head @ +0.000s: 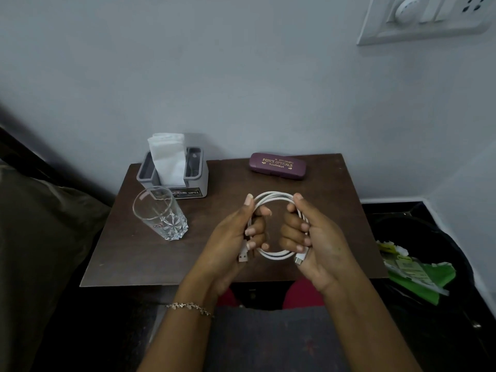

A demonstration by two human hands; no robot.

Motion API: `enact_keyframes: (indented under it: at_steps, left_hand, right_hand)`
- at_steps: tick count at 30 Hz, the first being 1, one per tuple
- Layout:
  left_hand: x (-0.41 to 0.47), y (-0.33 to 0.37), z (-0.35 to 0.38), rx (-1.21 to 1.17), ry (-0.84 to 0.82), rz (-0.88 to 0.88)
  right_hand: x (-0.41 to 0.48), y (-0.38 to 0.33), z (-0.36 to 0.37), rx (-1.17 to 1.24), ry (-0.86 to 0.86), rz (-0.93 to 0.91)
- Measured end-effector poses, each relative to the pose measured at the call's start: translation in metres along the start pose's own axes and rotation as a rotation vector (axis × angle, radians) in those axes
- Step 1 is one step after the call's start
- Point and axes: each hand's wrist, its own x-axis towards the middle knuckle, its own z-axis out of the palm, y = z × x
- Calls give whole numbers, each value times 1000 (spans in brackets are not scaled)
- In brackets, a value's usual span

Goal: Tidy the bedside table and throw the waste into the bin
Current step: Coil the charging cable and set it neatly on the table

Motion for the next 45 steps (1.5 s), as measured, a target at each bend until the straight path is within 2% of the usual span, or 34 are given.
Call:
enact_keyframes:
  at_steps: [3, 6, 8, 10, 13, 15, 17, 19, 21, 24, 27, 29, 31, 36, 39, 41, 45]
  left_hand:
    - [1, -5, 6, -175, 22, 25]
    - [5, -5, 3, -467, -3, 1]
    - [6, -2, -4, -557, -6, -8]
    - [6, 1, -11, -553, -11, -15]
    - [4, 1, -13, -464, -10, -41]
    - [4, -1, -10, -362, 13, -37]
    - [5, -3, -7, -234, 56, -12]
    - [6, -4, -4, -127, 101, 14]
    - [7, -6, -1, -66, 141, 42]
    - [8, -9, 4, 10, 186, 73]
    - [9, -12, 7, 63, 197, 100]
    - [9, -15, 10, 101, 231, 125]
    - [11, -19, 13, 142, 272, 171]
    - [15, -24, 12, 216, 370, 277]
    - [19, -29, 7, 215, 451, 275]
    - [21, -32, 6, 195, 505, 264]
    - [26, -39, 2, 141, 592, 267]
  right_hand:
    - [1, 2, 2, -68, 50, -25]
    - [4, 4, 0, -122, -18, -9]
    - [4, 1, -10, -257, -92, -50]
    - [1, -5, -23, -526, -136, -98]
    - [2, -10, -35, -1022, -15, -243]
    - [6, -9, -36, -1121, 44, -314]
    - [6, -4, -32, -953, 55, -285]
    - [3, -1, -28, -682, 44, -148]
    - [3, -1, -29, -485, -39, 6]
    - [5, -1, -31, -310, -172, 129]
    - [10, 0, -32, -90, -176, 205]
    - [11, 2, -31, -30, -153, 202]
    - [12, 7, -29, -190, -109, 75]
    - [7, 17, -19, -1038, 98, -380]
    - [1, 24, -8, -1542, 259, -527]
    - [-3, 27, 1, -1706, 352, -606]
    - [-4, 33, 12, -1830, 460, -612]
